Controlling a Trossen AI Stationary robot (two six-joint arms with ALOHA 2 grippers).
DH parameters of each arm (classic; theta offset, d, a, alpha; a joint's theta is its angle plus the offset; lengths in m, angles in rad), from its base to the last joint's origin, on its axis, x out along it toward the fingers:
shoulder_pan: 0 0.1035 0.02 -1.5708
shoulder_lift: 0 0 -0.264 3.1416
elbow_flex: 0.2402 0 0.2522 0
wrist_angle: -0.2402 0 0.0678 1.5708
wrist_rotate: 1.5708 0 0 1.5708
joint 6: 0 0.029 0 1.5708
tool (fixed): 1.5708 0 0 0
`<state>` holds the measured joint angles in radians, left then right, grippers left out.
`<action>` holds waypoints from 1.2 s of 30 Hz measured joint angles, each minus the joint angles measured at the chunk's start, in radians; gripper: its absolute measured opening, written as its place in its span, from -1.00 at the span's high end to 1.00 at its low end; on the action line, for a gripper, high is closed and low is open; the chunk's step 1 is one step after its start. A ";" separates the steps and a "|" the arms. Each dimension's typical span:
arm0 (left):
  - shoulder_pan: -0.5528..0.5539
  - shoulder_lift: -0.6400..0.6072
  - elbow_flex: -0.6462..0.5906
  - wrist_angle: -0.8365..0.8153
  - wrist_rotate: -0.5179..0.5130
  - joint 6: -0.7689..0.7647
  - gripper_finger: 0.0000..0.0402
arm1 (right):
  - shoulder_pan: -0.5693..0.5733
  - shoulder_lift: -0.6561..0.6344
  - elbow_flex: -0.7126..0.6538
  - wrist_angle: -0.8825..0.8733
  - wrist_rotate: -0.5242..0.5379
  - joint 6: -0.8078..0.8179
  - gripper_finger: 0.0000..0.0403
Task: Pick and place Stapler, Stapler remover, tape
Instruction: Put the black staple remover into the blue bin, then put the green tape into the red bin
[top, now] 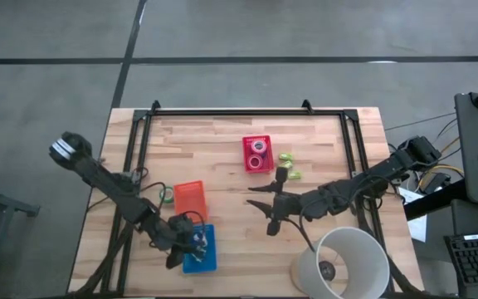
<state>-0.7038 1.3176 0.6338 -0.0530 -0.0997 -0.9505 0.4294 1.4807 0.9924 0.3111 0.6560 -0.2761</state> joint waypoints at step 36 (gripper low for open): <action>0.006 -0.334 -0.020 -0.935 -0.297 -0.083 0.41 | -0.012 0.000 -0.015 -0.001 -0.001 0.011 0.36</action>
<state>-0.6983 0.9837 0.6139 -0.9878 -0.3965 -1.0332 0.4172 1.4811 0.9772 0.3100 0.6548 -0.2649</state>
